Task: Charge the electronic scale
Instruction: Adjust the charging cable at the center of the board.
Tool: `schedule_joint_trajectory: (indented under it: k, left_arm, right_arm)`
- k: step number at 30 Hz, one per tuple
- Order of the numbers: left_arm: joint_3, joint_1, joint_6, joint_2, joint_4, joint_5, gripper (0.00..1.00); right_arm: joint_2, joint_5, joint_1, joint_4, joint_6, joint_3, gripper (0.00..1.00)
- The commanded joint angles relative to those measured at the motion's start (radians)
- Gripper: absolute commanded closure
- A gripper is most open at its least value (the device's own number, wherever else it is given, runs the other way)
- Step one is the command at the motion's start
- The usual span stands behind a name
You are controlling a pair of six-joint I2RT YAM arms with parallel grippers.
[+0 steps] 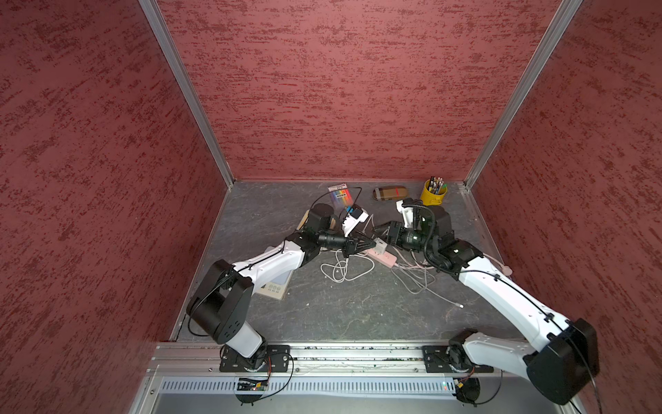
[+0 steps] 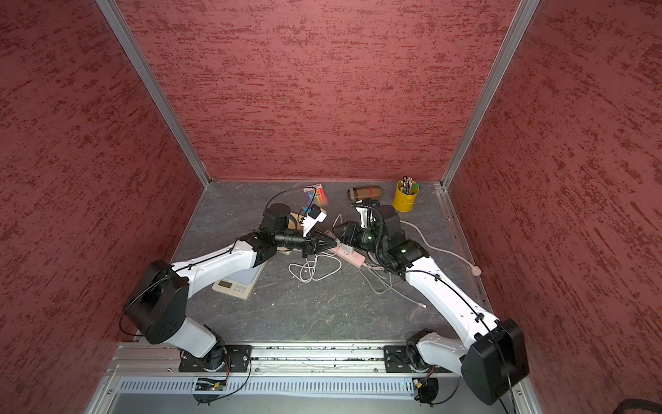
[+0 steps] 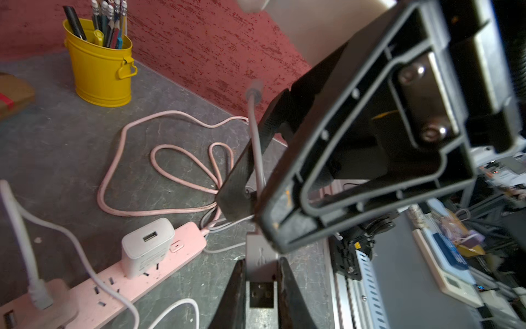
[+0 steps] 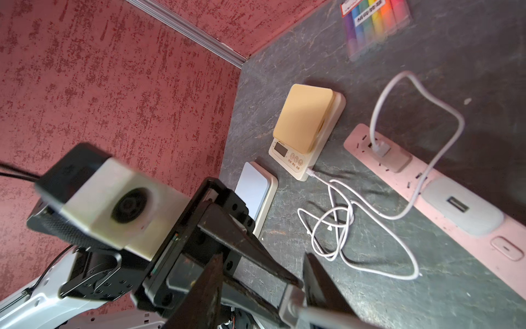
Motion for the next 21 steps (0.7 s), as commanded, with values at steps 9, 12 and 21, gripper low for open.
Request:
schedule_joint_trajectory:
  k: [9,12,21]
  left_arm:
    - [0.012,-0.066,0.206,-0.067,-0.092,-0.25,0.97]
    - [0.008,-0.07,0.211,-0.07,-0.089,-0.266,0.97]
    - [0.009,-0.09,0.244,-0.068,-0.094,-0.306,0.96]
  right_arm:
    - [-0.008,-0.074,-0.004,-0.051,0.06,-0.013,0.71]
    - [0.003,-0.098,-0.004,-0.052,0.06,-0.006,0.82]
    - [0.019,-0.126,-0.004,-0.08,0.037,-0.01,0.76]
